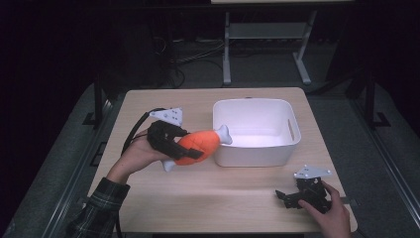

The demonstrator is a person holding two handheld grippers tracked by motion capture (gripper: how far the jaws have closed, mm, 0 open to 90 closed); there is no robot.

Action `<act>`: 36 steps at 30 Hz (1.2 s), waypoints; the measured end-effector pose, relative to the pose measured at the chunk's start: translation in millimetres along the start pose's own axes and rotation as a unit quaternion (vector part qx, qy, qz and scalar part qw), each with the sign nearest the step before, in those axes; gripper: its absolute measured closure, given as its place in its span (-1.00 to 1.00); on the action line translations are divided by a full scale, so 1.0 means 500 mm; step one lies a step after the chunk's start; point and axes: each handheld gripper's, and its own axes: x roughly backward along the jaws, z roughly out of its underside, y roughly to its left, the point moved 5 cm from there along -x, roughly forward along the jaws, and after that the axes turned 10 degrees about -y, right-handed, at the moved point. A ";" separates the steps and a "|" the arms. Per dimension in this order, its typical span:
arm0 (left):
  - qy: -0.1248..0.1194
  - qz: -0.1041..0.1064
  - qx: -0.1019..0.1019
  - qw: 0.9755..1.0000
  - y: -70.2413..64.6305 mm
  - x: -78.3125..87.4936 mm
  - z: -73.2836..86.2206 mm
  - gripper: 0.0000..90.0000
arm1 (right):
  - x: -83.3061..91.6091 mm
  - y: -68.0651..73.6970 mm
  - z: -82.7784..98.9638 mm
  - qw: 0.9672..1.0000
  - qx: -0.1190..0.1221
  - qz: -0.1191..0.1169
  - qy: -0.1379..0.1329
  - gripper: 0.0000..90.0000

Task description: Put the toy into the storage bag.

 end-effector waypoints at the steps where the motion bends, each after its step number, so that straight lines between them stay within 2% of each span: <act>1: 0.001 0.001 -0.002 1.000 0.001 -0.002 -0.006 -0.03 | 0.000 0.000 0.000 1.000 0.000 0.000 0.000 -1.00; 8: 0.001 0.008 -0.012 1.000 0.007 -0.016 -0.035 -0.03 | 0.000 0.000 0.000 1.000 0.000 0.000 0.000 -1.00; 18: 0.006 0.024 -0.036 0.999 0.019 -0.037 -0.084 -0.03 | 0.000 0.000 0.000 1.000 0.000 0.000 0.000 -1.00; 36: 0.025 0.042 -0.069 0.996 0.058 -0.103 -0.153 -0.03 | 0.000 0.001 0.000 1.000 -0.002 0.000 0.001 -1.00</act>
